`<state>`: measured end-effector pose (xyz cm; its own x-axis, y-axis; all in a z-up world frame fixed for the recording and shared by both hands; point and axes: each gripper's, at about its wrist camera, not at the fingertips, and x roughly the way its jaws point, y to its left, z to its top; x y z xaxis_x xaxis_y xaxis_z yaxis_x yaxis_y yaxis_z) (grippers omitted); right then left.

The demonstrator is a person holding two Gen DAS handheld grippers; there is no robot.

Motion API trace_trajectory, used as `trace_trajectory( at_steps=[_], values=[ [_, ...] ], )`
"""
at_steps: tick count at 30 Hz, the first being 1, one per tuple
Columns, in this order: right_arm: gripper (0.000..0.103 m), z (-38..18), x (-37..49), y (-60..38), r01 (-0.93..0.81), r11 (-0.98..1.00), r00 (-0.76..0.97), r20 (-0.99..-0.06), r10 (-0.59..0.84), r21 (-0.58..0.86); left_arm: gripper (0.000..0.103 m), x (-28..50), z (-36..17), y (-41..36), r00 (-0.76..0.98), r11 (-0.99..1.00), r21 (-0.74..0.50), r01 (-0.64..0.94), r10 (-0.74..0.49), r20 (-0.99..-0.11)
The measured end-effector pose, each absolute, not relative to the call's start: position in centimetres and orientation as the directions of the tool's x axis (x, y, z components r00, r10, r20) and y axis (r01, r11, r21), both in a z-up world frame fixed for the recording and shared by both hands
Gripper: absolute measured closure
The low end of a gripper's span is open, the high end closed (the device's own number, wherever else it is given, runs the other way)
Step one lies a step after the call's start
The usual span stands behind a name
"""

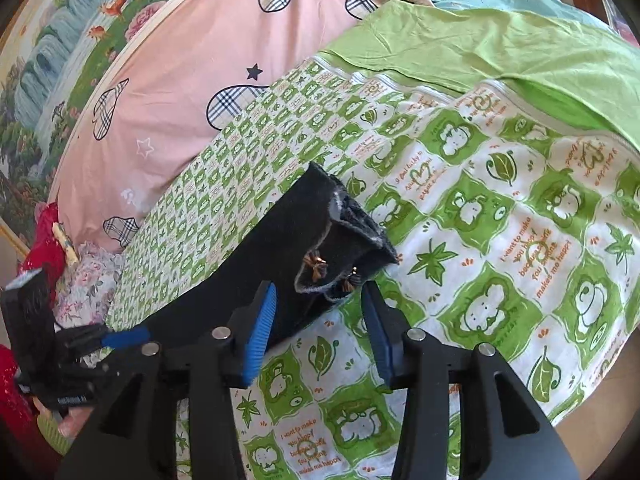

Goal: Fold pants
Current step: 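Lift the hem with the right gripper and fold it toward the left gripper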

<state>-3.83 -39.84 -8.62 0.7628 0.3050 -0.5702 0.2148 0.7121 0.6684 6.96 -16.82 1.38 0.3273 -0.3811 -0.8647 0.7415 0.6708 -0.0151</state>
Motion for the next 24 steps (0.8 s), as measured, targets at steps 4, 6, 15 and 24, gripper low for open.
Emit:
trace_trajectory(
  at_steps=[4,6,15,24],
  values=[
    [0.057,-9.3,-3.3,-40.0,0.214,0.688,0.763,-0.559,0.325,0.693,0.056,10.1,1.3,-19.6,0.276,0.658,-0.057,0.751,-0.391,-0.878],
    [0.057,-9.6,-3.1,-40.0,0.216,0.679,0.766,-0.553,0.328,0.702,0.047,11.5,1.0,-21.5,0.239,0.636,-0.079,0.768,-0.399,-0.886],
    [0.057,-10.5,-3.1,-40.4,0.187,0.635,0.79,-0.499,0.356,0.749,0.044,15.5,-2.1,-29.4,0.132,0.547,-0.098,0.831,-0.365,-0.922],
    [0.066,-10.5,-2.2,-39.2,0.133,0.725,0.789,-0.515,0.335,0.676,0.078,17.6,-4.7,-33.7,0.004,0.51,-0.219,0.832,-0.399,-0.917]
  ],
)
